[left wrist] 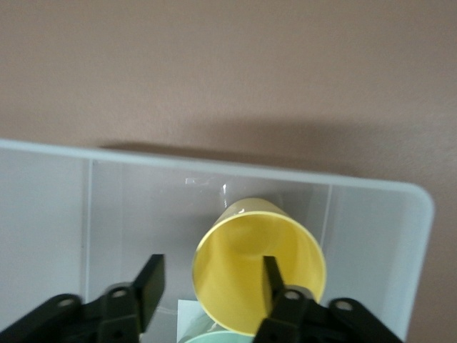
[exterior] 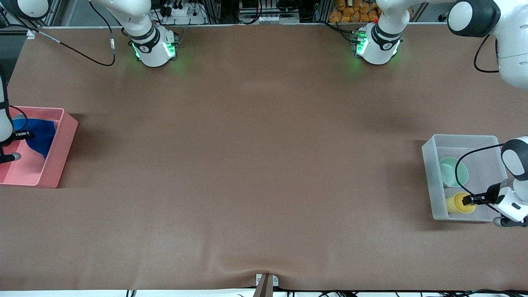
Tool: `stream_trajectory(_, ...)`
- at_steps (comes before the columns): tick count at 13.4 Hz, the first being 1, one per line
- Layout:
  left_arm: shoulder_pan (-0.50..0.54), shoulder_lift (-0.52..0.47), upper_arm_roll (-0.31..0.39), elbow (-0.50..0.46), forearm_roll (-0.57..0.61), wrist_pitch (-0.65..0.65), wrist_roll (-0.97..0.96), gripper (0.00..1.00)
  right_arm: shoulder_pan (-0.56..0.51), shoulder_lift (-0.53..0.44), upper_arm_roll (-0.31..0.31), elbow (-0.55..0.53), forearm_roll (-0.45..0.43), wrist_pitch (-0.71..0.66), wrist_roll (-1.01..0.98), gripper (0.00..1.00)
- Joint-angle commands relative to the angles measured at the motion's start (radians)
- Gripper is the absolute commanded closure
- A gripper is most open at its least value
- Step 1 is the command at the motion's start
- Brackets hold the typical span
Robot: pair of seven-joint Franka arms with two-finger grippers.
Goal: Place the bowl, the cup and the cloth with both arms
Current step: 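Lower the cup into the clear bin while the right gripper drops cloth, then open the left gripper and lift away while the right gripper withdraws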
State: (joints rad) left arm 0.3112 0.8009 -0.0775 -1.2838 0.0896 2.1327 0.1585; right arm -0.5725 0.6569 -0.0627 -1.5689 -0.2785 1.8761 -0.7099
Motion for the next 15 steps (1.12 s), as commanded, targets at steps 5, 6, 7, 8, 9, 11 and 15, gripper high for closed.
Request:
stream_trajectory(5,-0.087,-0.158,-0.001,-0.035,0.019,-0.166,-0.054,0.00,-0.015,-0.051,0.024,0.020,0.036,-0.009,-0.040,0.00)
stream_trajectory(6,-0.104,-0.175,-0.001,-0.037,0.019,-0.192,-0.107,0.00,-0.006,-0.075,0.026,0.021,0.038,-0.021,-0.048,0.00)
stream_trajectory(7,-0.134,-0.189,-0.001,-0.039,0.019,-0.217,-0.159,0.00,0.009,-0.101,0.027,0.038,0.038,-0.059,-0.051,0.00)
stream_trajectory(8,-0.162,-0.203,-0.001,-0.040,0.019,-0.241,-0.210,0.00,0.035,-0.120,0.026,0.068,0.038,-0.108,-0.051,0.00)
stream_trajectory(9,-0.184,-0.222,-0.002,-0.040,0.019,-0.255,-0.230,0.00,0.055,-0.135,0.026,0.099,0.038,-0.164,-0.048,0.00)
stream_trajectory(11,-0.227,-0.293,-0.002,-0.089,0.019,-0.272,-0.238,0.00,0.095,-0.177,0.026,0.133,0.041,-0.241,-0.043,0.00)
stream_trajectory(15,-0.254,-0.527,-0.047,-0.332,0.007,-0.270,-0.261,0.00,0.169,-0.270,0.026,0.130,0.065,-0.287,0.016,0.00)
